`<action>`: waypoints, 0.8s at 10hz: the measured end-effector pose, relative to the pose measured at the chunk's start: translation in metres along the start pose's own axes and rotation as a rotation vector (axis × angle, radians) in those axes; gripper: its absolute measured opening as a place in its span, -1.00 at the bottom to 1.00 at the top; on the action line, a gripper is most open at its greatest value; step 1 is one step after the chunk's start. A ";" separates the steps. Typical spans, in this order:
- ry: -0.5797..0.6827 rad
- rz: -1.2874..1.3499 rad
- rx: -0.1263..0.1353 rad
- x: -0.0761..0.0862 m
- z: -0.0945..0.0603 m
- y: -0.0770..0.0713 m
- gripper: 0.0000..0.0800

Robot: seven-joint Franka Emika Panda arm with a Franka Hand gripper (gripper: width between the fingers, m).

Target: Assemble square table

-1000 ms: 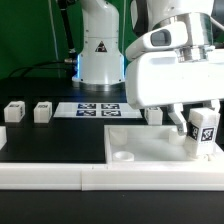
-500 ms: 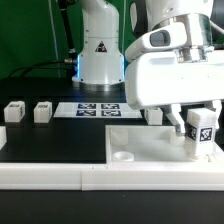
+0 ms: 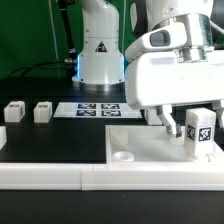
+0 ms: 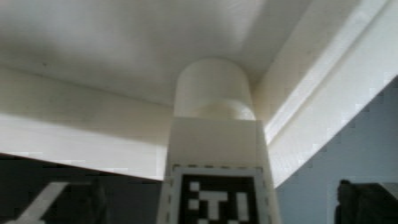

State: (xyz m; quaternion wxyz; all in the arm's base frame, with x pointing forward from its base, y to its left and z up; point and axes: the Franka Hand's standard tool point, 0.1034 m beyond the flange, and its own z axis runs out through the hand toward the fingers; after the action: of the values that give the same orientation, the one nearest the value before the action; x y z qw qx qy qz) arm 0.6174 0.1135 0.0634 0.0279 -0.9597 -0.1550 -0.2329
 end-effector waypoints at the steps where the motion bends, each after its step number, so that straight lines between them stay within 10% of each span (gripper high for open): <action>1: 0.000 0.000 0.000 0.000 0.000 0.000 0.62; 8: -0.132 0.010 0.041 0.026 -0.022 0.005 0.62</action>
Offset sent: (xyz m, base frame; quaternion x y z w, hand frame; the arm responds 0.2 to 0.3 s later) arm 0.0000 0.0000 0.0000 0.0000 0.0000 0.0000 1.0000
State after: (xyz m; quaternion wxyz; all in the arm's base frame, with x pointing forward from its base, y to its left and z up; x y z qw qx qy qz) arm 0.6307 0.1134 0.0952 0.0385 -0.9729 -0.1563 -0.1658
